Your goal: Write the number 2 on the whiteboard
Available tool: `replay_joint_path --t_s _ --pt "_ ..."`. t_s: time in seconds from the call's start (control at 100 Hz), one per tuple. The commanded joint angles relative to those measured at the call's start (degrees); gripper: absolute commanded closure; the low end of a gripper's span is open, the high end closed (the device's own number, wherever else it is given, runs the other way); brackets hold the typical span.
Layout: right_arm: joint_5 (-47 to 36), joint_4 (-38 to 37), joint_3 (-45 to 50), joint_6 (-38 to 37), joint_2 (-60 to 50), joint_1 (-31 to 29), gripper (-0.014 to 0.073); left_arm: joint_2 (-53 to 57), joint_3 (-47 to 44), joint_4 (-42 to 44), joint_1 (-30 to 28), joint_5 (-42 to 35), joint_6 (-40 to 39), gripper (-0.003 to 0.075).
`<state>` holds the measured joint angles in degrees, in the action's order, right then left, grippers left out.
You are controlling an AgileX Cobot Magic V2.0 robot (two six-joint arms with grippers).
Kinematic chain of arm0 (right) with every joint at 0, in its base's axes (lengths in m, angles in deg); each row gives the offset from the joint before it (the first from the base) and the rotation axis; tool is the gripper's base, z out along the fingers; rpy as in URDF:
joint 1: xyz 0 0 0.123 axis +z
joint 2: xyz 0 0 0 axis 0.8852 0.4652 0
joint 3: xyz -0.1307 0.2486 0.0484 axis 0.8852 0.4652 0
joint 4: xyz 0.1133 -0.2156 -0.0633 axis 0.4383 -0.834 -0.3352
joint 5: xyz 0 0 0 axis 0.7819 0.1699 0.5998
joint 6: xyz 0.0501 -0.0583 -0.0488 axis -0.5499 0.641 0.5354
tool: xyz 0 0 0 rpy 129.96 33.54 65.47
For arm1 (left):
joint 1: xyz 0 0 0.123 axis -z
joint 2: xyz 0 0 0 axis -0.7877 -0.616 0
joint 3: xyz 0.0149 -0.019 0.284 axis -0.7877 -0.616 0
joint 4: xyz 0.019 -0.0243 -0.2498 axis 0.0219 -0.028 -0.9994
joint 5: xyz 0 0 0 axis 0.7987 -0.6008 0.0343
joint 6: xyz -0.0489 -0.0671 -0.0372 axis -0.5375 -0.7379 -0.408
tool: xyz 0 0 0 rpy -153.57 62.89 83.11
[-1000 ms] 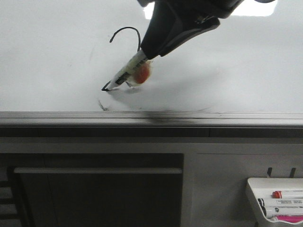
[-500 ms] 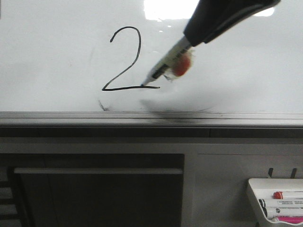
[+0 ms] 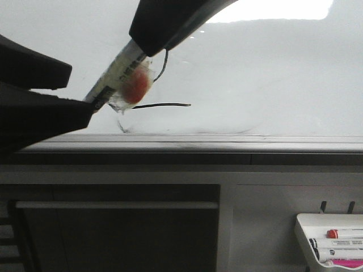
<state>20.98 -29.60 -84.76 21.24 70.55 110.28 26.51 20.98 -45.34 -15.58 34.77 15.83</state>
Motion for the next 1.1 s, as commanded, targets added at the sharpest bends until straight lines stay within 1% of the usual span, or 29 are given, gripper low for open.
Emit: replay_joint_path --t_s 0.0,0.09,0.14,0.21,0.24,0.26,0.31,0.32,0.47,0.51,0.52,0.53,0.55,0.58,0.6,0.61,0.62,0.64,0.65,0.67,0.69,0.7,0.71,0.77,0.8,0.84,0.87,0.94,1.09 --pt "-2.3 1.6 -2.1 0.7 -1.3 0.5 0.0665 -0.3 1.5 -0.1 0.5 -4.5 -0.8 0.0353" --pt "-1.5 2.5 -2.1 0.7 -1.3 1.3 0.0665 -0.9 1.5 1.1 0.5 -5.8 -0.8 0.0356" --pt "-1.8 2.9 -2.1 0.7 -1.3 1.9 0.0665 -1.3 1.5 2.9 0.5 -5.9 -0.8 0.0389" --pt "-1.9 2.9 -2.1 0.7 -1.3 2.5 0.0665 -1.7 1.5 5.8 0.5 -5.8 -0.8 0.0498" --pt "-1.9 2.9 -2.1 0.7 -1.3 2.5 0.0665 -1.8 1.5 6.6 0.5 -5.8 -0.8 0.0573" --pt "-1.9 2.9 -2.1 0.7 -1.3 2.6 0.0665 -1.8 1.5 7.0 0.5 -5.7 -0.8 0.0604" --pt "-1.9 2.9 -2.1 0.7 -1.3 2.6 0.0665 -1.8 1.5 7.1 0.5 -5.8 -0.8 0.0732" --pt "-1.9 2.9 -2.1 0.7 -1.3 2.6 0.0665 -1.8 1.5 7.1 0.5 -5.9 -0.8 0.0743" --pt "-2.4 2.4 -2.1 1.1 -1.3 2.6 0.0648 -1.7 1.5 7.1 0.5 -6.6 -0.8 0.0739" --pt "-2.4 2.1 -2.1 2.5 -1.3 2.6 0.0591 -1.7 1.5 6.9 0.5 -6.6 -0.8 0.0739" --pt "-2.4 1.7 -2.1 2.6 -1.3 2.6 0.0561 -1.7 1.5 6.5 0.5 -6.6 -0.8 0.0739" --pt "-2.6 1.5 -2.1 2.8 -1.3 2.6 0.0561 -1.7 1.5 6.5 0.5 -6.6 -0.8 0.0739" --pt "-2.9 0.8 -2.1 2.8 -1.3 2.6 0.0506 -1.7 1.5 5.6 0.5 -6.7 -0.8 0.0739" --pt "-3.5 -1.4 -2.1 2.7 -1.3 2.6 0.0415 -1.7 1.5 3.5 0.5 -6.7 -0.8 0.0739" --pt "-3.9 -3.0 -2.1 2.6 -1.3 2.5 0.0337 -1.7 1.5 1.2 0.5 -6.7 -0.8 0.074" --pt "-4.3 -4.1 -2.1 2.4 -1.3 2.3 0.0281 -1.7 1.5 -0.7 0.5 -6.7 -0.8 0.074" --pt "-4.5 -4.1 -2.1 2.4 -1.3 2.2 0.0253 -1.7 1.5 -1.7 0.5 -6.7 -0.8 0.074" --pt "-5.0 -6.7 -2.1 1.9 -1.4 1.9 0.0137 -1.7 1.5 -5.0 0.5 -6.7 -0.8 0.074" --pt "-5.2 -7.3 -2.1 1.6 -1.5 1.7 0.0137 -1.7 1.5 -6.3 0.5 -6.7 -0.8 0.074" --pt "-5.7 -9.4 -2.2 0.5 -1.6 1.0 0.0027 -1.7 1.5 -10.2 0.5 -6.7 -0.8 0.074" --pt "-6.1 -10.7 -2.2 -0.2 -1.9 0.5 -0.0022 -1.7 1.5 -14.7 0.5 -6.7 -0.8 0.0739" --pt "-6.3 -11.9 -2.2 -0.7 -2.0 0.3 -0.0066 -1.7 1.5 -17.7 0.5 -6.7 -0.8 0.0739" --pt "-6.7 -12.6 -2.3 -1.8 -2.1 -0.3 -0.0078 -1.7 1.5 -19.3 0.5 -6.7 -0.8 0.0739" --pt "-6.4 -16.5 -3.4 -5.2 -2.7 -2.9 -0.0041 -1.8 1.5 -32.3 0.5 -8.1 -0.8 0.0739" --pt "-6.1 -16.6 -4.0 -5.3 -3.1 -3.9 -0.0025 -1.9 1.5 -37.4 0.5 -8.8 -0.8 0.074" --pt "-5.9 -16.7 -4.7 -5.4 -3.3 -5.9 -0.0003 -2.5 2.0 -43.4 0.5 -9.9 -0.8 0.074" --pt "-5.6 -16.7 -5.3 -5.4 -3.9 -6.9 0.0013 -3.0 2.5 -46.0 0.5 -10.0 -0.8 0.074" --pt "-5.0 -16.7 -6.1 -5.4 -4.4 -8.6 0.0041 -5.4 4.0 -49.0 0.4 -9.8 -0.8 0.074" --pt "-4.9 -16.7 -6.2 -5.4 -4.4 -8.8 0.0059 -12.5 8.9 -49.3 0.4 -8.4 -4.4 0.074"
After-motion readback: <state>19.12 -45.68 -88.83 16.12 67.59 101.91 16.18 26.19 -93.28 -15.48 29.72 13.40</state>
